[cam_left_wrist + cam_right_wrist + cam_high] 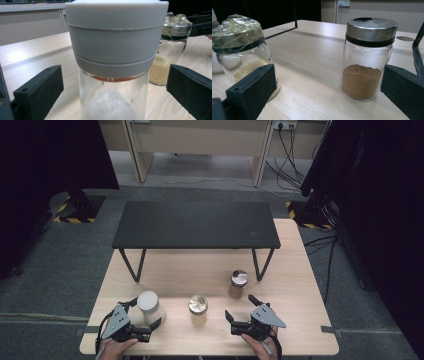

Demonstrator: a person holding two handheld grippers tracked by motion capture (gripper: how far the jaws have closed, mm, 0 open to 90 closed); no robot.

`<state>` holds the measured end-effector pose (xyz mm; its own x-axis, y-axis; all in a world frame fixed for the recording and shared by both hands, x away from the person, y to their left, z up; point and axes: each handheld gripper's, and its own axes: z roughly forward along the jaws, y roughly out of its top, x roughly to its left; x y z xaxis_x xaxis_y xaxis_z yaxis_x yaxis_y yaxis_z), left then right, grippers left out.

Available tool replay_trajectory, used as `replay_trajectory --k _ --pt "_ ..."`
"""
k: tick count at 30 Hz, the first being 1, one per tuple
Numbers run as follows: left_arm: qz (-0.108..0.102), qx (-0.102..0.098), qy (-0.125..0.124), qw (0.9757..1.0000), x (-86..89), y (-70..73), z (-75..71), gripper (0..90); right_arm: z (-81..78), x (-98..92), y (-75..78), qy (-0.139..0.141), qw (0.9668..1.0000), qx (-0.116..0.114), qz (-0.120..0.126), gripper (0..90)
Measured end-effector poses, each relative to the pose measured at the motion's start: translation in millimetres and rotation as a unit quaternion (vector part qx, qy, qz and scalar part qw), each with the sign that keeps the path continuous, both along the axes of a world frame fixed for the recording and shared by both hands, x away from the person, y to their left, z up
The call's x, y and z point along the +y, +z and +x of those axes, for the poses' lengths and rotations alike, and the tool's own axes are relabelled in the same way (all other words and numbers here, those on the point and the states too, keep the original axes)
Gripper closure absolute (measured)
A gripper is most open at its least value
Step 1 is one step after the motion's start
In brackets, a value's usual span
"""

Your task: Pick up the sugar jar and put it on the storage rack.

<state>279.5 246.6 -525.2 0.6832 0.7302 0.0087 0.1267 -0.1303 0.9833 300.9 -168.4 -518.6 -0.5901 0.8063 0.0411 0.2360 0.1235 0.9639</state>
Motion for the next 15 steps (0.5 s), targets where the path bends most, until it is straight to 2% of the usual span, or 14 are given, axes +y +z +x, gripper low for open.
replay_trajectory --k 15 --pt "-0.003 -0.002 0.003 1.0000 0.3 0.3 -0.1 0.7 0.1 0.0 0.0 -0.002 1.0000 0.001 0.006 0.3"
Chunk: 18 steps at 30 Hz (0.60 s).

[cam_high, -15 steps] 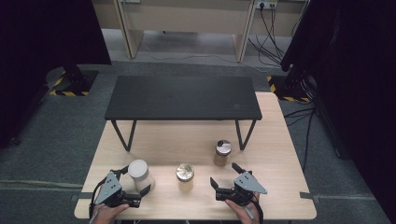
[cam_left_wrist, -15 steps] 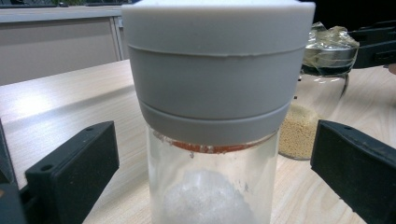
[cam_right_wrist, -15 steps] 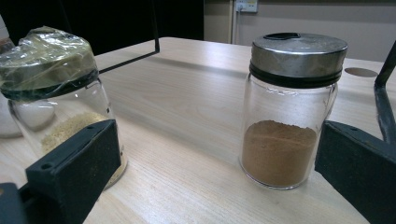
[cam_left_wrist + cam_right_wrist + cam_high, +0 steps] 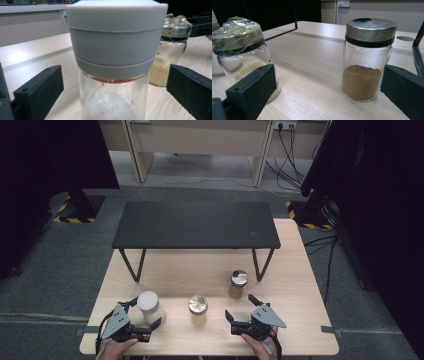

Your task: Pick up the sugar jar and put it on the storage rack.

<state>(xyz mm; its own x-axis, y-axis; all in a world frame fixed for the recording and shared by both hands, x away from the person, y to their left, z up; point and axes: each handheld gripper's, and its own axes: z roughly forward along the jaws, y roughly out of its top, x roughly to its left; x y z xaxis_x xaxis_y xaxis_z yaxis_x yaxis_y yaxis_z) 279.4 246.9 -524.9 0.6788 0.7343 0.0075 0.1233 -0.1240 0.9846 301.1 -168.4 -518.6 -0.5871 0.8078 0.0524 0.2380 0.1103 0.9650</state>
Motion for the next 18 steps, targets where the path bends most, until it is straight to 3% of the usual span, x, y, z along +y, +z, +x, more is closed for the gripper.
replay_trajectory --k 18 --pt "-0.004 0.006 0.007 0.9999 -3.1 2.0 2.3 3.7 0.6 2.7 -1.3 0.005 1.0000 0.004 0.003 0.3"
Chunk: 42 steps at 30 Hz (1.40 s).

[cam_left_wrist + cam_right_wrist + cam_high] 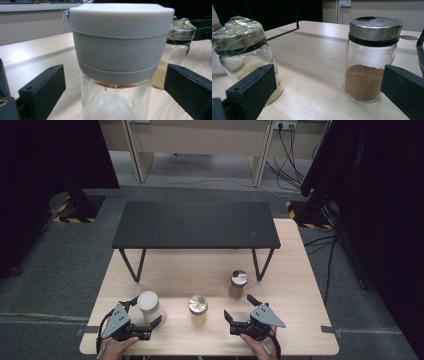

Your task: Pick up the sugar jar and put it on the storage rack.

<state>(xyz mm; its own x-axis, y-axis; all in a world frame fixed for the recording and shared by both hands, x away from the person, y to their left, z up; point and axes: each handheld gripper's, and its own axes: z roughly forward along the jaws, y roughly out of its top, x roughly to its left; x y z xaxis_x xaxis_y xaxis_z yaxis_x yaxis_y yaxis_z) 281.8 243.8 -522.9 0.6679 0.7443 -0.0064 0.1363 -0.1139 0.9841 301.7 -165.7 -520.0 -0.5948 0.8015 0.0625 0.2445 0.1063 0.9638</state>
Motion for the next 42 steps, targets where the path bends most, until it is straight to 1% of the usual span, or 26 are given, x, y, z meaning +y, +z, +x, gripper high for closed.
replay_trajectory --k 4,8,13,16,20,21,26,28,31,34,36,38,42 --pt "0.000 0.003 0.002 1.0000 -2.5 -0.1 1.1 7.0 0.1 0.7 -0.2 0.002 1.0000 0.001 0.000 0.3" --pt "-0.006 0.005 0.007 0.9999 -1.8 0.3 2.6 11.0 0.2 0.4 -0.5 0.003 1.0000 0.002 0.002 0.3" --pt "-0.013 0.001 0.002 0.9999 0.0 2.7 3.0 17.7 0.3 0.6 -0.5 0.004 1.0000 0.002 0.003 0.3" --pt "-0.010 0.004 -0.002 0.9999 -0.2 2.5 3.3 20.9 0.5 0.9 -0.7 0.003 1.0000 0.003 0.002 0.3" --pt "-0.011 0.002 -0.002 0.9999 -0.4 3.8 3.3 25.7 0.4 1.0 -0.7 0.004 1.0000 0.003 0.002 0.3" --pt "-0.011 0.002 -0.001 0.9999 -0.1 4.2 3.4 25.7 0.4 1.0 -0.7 0.004 1.0000 0.003 0.002 0.3" --pt "-0.012 -0.001 -0.003 0.9999 -0.3 5.3 4.5 34.0 0.4 1.2 -0.8 0.004 1.0000 0.004 0.002 0.3" --pt "-0.008 -0.002 -0.002 1.0000 -1.2 6.9 4.1 34.5 0.5 1.2 -0.8 0.004 1.0000 0.004 0.002 0.3" --pt "-0.007 -0.002 0.000 1.0000 -1.6 7.3 3.9 34.8 0.5 1.6 -0.7 0.005 1.0000 0.003 0.001 0.3" --pt "-0.013 0.008 0.005 0.9999 0.0 9.0 4.5 35.0 0.2 2.1 -0.4 0.007 1.0000 0.003 0.001 0.3" --pt "-0.016 0.010 0.009 0.9998 0.6 9.6 4.8 35.1 0.1 2.0 -0.1 0.008 1.0000 0.002 0.001 0.3" --pt "-0.013 0.008 0.010 0.9998 0.4 11.3 4.4 35.2 0.2 2.0 -0.1 0.008 1.0000 0.002 0.002 0.3" --pt "-0.016 0.003 0.008 0.9998 -0.1 16.8 2.5 35.3 0.0 2.6 -0.2 0.009 1.0000 0.003 0.001 0.3"
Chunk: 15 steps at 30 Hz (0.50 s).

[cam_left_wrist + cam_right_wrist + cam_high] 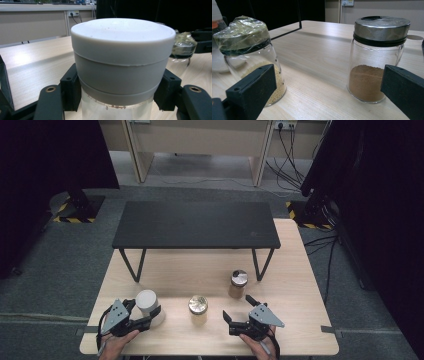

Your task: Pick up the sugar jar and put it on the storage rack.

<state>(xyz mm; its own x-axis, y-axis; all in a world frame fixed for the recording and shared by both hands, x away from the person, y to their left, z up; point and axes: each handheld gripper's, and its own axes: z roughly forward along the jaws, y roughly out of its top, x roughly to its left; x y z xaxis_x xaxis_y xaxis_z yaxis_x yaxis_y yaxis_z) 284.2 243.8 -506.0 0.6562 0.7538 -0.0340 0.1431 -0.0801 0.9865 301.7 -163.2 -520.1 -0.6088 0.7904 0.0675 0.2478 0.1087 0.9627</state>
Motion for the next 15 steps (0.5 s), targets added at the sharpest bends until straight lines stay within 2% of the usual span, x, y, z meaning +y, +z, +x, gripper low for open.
replay_trajectory --k 3,15 --pt "-0.005 0.002 -0.001 1.0000 -0.1 2.0 -0.3 35.3 -0.2 0.3 0.1 0.000 1.0000 0.000 0.001 0.3" --pt "-0.002 0.008 0.002 1.0000 -0.6 15.9 -1.8 35.3 0.0 0.7 0.0 0.003 1.0000 0.001 0.002 0.3"
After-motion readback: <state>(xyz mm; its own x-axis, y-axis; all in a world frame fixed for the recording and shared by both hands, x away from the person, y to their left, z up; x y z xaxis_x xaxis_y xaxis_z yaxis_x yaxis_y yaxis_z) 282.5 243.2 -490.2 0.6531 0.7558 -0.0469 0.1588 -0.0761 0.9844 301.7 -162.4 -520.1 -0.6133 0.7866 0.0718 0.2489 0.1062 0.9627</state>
